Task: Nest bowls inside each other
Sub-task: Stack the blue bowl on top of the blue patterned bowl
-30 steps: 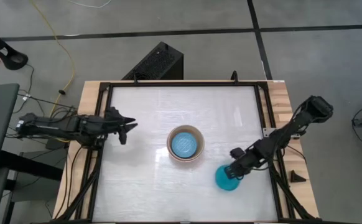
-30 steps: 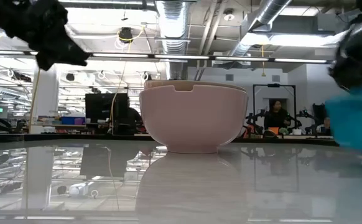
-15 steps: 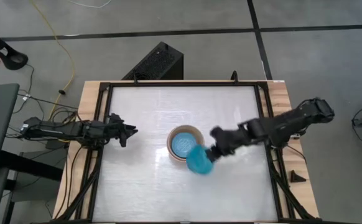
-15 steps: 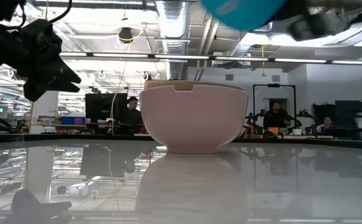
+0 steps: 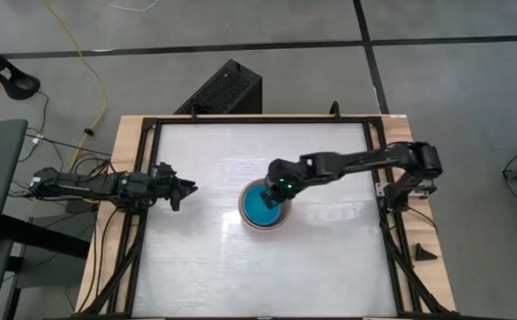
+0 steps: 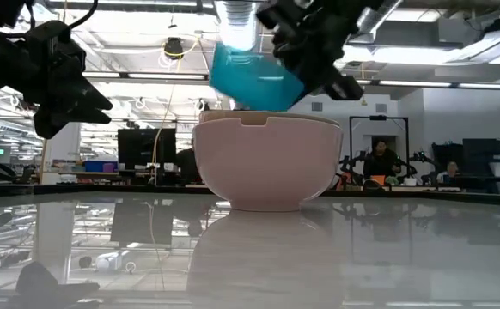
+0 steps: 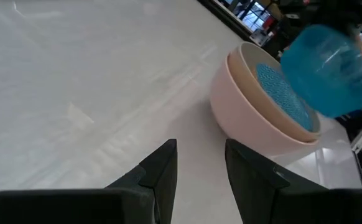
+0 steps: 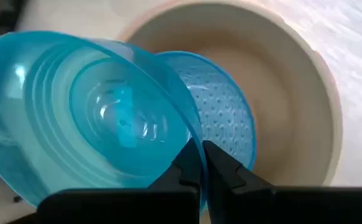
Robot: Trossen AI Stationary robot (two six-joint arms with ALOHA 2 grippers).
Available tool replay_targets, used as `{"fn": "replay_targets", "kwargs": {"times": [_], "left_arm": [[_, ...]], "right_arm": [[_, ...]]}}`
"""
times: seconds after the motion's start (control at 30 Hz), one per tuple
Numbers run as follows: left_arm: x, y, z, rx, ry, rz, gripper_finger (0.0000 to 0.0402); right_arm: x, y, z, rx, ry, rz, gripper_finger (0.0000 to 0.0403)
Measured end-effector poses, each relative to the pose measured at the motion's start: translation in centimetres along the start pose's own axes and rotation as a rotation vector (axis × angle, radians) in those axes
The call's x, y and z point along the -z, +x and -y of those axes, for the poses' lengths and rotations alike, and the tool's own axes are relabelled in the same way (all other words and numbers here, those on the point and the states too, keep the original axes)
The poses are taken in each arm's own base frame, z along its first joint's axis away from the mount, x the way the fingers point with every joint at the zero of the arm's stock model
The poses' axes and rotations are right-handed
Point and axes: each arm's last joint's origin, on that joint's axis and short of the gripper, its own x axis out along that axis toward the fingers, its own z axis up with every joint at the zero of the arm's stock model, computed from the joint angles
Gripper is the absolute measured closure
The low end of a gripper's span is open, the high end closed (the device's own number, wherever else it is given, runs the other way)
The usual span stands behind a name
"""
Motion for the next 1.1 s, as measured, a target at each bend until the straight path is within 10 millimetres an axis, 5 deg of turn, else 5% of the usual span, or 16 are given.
{"fn": "replay_targets", "kwargs": {"times": [0.7, 1.1], "left_arm": [[0.0, 0.0, 0.1, 0.026, -0.021, -0.01, 0.0278], [0.0, 0.0, 0.1, 0.026, -0.022, -0.01, 0.0278]], "right_arm": [[-0.5, 1.2, 0.4, 0.107, 0.004, -0.064, 0.0331], [-0.5, 1.1, 0.8, 0.135, -0.01, -0.087, 0.0233]]}}
